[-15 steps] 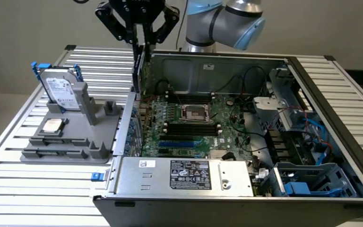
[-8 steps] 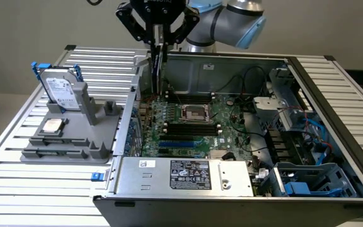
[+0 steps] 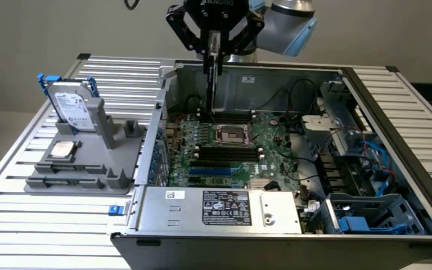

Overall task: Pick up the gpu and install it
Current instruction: 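Pick up the gpu and move the gpu toward the slot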

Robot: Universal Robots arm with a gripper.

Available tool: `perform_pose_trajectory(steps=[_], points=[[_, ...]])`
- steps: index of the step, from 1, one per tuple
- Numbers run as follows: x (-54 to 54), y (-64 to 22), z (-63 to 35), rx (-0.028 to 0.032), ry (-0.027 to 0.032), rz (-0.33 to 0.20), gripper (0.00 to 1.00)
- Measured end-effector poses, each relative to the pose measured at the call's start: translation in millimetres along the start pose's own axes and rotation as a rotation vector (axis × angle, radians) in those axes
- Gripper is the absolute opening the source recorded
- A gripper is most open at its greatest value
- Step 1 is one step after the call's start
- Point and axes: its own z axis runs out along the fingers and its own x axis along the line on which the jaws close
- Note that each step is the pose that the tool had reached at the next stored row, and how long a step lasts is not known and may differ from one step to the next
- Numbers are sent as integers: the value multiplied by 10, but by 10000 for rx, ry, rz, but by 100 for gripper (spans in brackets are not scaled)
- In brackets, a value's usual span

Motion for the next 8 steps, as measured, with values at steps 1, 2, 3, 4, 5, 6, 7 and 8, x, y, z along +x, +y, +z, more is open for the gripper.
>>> perform_pose_trajectory(steps=[1, 2, 3, 4, 5, 6, 7, 8], points=[[-45, 2, 13, 0, 1, 0, 26], [-91, 5, 25, 0, 3, 0, 26], [-130, 10, 41, -1, 1, 0, 26], [-136, 15, 56, 2, 5, -1, 26], [-136, 15, 58, 4, 10, -2, 26], [-137, 15, 57, 4, 10, -3, 26], [-137, 15, 57, 5, 11, -3, 26], [-137, 15, 57, 6, 11, -3, 26]])
